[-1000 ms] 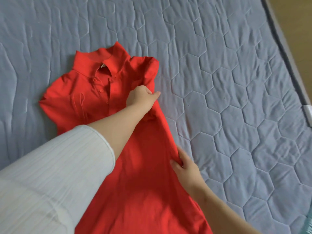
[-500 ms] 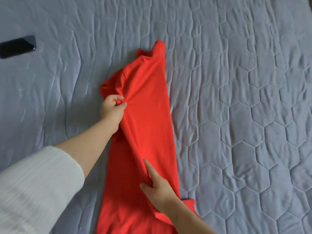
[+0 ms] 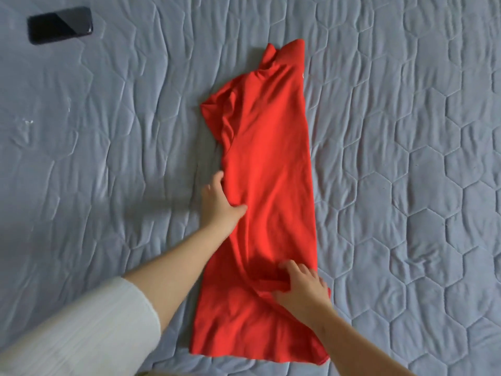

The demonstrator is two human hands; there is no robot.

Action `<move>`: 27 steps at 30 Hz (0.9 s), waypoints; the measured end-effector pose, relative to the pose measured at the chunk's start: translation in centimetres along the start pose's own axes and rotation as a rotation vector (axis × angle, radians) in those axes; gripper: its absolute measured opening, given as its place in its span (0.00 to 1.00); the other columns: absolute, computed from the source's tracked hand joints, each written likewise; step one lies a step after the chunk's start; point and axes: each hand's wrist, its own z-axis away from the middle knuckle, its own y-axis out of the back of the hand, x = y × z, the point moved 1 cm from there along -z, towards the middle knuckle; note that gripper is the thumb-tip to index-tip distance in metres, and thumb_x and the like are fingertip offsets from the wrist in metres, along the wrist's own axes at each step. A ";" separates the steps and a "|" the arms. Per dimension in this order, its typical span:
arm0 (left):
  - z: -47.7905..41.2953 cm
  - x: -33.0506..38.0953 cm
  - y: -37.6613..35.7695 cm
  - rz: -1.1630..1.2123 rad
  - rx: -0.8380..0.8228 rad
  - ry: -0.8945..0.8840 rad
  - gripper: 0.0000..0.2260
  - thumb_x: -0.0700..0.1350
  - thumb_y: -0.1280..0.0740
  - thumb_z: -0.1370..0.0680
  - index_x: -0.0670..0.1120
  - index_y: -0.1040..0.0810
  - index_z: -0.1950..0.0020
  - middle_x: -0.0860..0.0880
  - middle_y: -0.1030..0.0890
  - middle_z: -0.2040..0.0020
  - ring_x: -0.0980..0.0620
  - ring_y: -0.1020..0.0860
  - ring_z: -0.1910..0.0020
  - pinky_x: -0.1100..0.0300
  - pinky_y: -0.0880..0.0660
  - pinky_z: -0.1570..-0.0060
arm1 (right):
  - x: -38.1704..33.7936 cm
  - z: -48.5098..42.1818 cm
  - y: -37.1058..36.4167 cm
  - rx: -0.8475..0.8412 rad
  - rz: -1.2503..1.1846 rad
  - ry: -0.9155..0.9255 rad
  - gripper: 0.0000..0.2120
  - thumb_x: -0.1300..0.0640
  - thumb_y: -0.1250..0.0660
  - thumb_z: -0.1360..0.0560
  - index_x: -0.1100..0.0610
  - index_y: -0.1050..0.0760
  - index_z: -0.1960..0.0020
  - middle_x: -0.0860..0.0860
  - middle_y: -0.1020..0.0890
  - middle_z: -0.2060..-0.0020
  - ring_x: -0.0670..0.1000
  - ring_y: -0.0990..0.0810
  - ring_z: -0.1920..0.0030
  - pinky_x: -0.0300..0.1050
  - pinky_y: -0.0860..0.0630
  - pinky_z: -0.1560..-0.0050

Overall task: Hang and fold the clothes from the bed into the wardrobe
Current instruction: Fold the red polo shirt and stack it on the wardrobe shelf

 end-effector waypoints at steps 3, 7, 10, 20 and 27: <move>4.4 -2.7 -1.4 0.059 -0.134 0.177 0.39 0.40 0.26 0.31 0.42 0.45 0.26 0.42 0.34 0.30 0.46 0.33 0.32 0.57 0.38 0.33 | 1.8 1.4 -0.3 -0.023 0.182 -0.004 0.29 0.43 0.37 0.30 0.42 0.39 0.30 0.45 0.30 0.37 0.50 0.34 0.34 0.47 0.41 0.36; 8.8 -5.2 -2.3 -0.055 -0.215 0.264 0.12 0.42 0.32 0.28 0.45 0.29 0.46 0.45 0.21 0.49 0.45 0.22 0.48 0.58 0.28 0.54 | 2.4 2.3 -0.4 0.024 0.236 0.026 0.20 0.46 0.38 0.28 0.46 0.33 0.37 0.48 0.24 0.44 0.53 0.29 0.40 0.47 0.38 0.42; 10.7 -6.2 -1.7 0.224 -0.237 0.384 0.06 0.37 0.38 0.25 0.45 0.29 0.60 0.44 0.24 0.58 0.48 0.23 0.60 0.55 0.20 0.65 | 1.5 4.2 -0.7 0.023 0.025 0.102 0.15 0.53 0.38 0.27 0.50 0.31 0.40 0.51 0.22 0.47 0.56 0.24 0.46 0.44 0.32 0.54; 12.3 -7.5 3.4 0.309 -0.162 0.448 0.03 0.39 0.39 0.21 0.46 0.26 0.50 0.42 0.23 0.54 0.48 0.26 0.58 0.56 0.26 0.57 | -6.4 9.4 -7.3 -0.179 -0.160 0.309 0.18 0.61 0.42 0.26 0.56 0.35 0.37 0.60 0.22 0.46 0.60 0.23 0.48 0.48 0.28 0.52; 12.9 -11.0 2.5 0.099 -0.353 0.467 0.18 0.39 0.34 0.23 0.42 0.31 0.34 0.47 0.25 0.46 0.52 0.26 0.58 0.64 0.30 0.63 | -4.8 8.0 -9.3 -0.186 -0.356 0.178 0.23 0.57 0.39 0.26 0.51 0.34 0.31 0.51 0.20 0.48 0.52 0.23 0.48 0.42 0.30 0.49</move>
